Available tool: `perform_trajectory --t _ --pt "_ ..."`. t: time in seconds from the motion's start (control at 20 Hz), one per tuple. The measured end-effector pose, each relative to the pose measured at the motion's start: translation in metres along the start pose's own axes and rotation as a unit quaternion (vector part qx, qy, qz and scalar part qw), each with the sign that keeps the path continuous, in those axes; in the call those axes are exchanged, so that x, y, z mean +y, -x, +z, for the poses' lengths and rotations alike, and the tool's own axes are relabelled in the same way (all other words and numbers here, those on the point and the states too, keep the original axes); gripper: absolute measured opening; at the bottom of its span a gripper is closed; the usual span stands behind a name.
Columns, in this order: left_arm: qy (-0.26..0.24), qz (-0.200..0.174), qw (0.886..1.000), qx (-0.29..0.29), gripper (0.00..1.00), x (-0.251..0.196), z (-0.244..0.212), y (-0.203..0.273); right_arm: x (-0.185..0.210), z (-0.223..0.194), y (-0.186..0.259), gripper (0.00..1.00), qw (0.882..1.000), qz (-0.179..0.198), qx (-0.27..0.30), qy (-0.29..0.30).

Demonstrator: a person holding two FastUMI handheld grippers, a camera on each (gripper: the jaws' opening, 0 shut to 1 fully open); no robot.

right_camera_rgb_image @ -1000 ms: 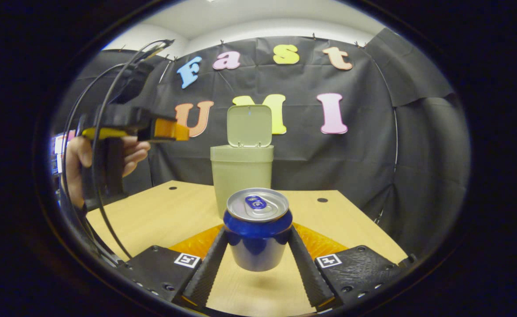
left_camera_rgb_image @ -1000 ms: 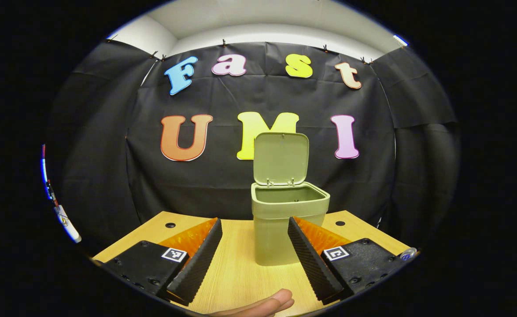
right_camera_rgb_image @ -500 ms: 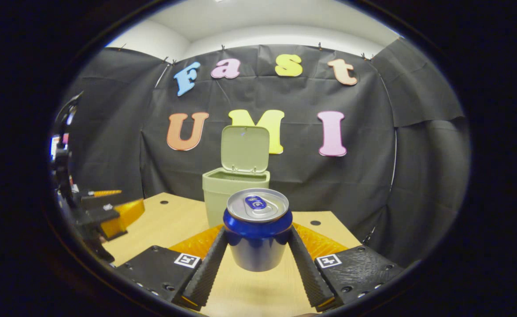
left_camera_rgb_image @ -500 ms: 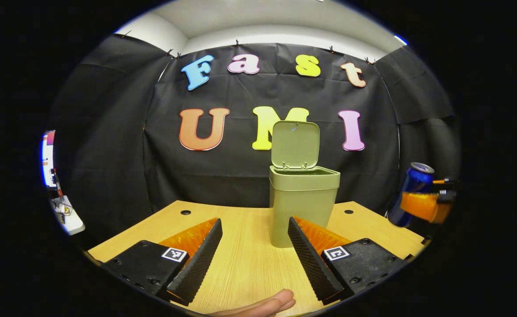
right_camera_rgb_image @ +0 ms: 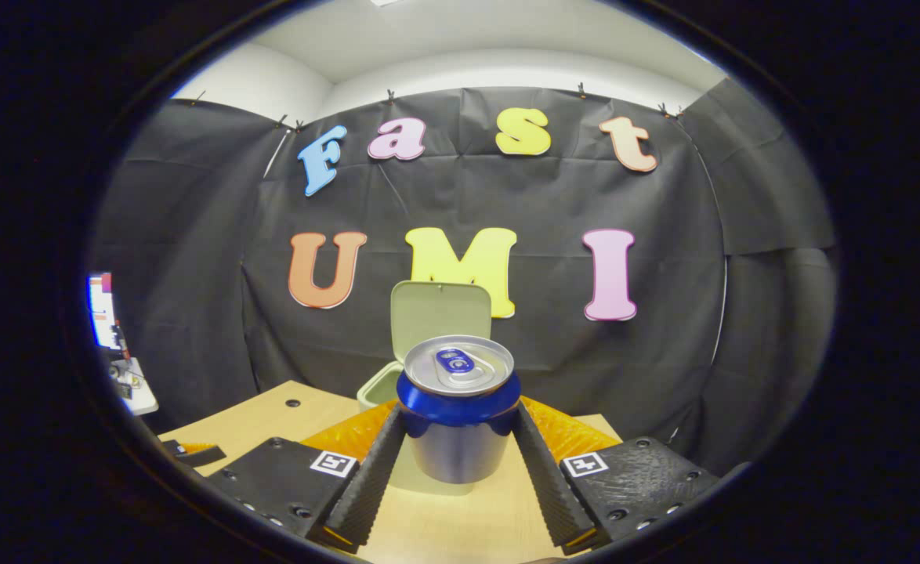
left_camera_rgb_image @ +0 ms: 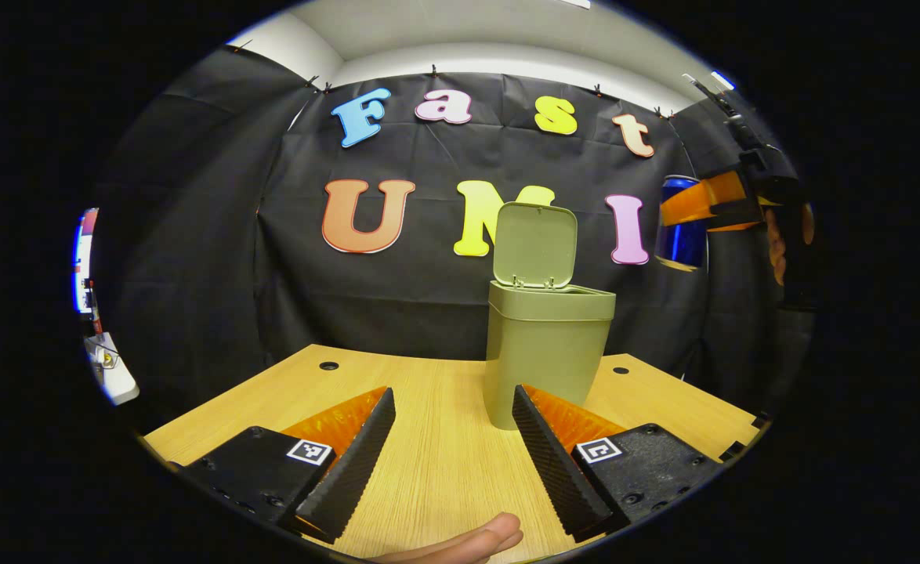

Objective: Press the lid of the desktop garbage bin to open it, pick up the crumpled paper on the desktop and throw it into the bin, then pick up the pop can on the desktop and drop it into the bin, and finally close the garbage bin lid.

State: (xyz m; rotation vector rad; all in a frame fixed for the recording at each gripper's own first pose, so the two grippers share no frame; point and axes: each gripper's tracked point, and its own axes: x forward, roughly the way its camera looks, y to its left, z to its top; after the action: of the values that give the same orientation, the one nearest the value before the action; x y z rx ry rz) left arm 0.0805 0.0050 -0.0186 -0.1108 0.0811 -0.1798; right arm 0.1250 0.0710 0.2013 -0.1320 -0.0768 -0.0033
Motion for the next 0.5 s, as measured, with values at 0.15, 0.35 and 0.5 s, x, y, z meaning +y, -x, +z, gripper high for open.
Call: perform_trajectory --t 0.15,0.35,0.5 --pt "0.009 -0.014 1.000 -0.005 0.97 -0.001 0.000 -0.003 0.019 0.013 -0.044 0.80 1.000 0.006 0.005 0.005" --pt "0.007 -0.020 1.000 -0.010 0.97 -0.005 -0.001 -0.009 0.036 0.010 -0.104 0.80 1.000 0.007 0.018 0.010" --pt "0.010 -0.030 0.999 0.000 0.97 -0.011 -0.007 -0.010 0.044 -0.005 -0.148 0.82 0.999 0.005 0.029 0.011"
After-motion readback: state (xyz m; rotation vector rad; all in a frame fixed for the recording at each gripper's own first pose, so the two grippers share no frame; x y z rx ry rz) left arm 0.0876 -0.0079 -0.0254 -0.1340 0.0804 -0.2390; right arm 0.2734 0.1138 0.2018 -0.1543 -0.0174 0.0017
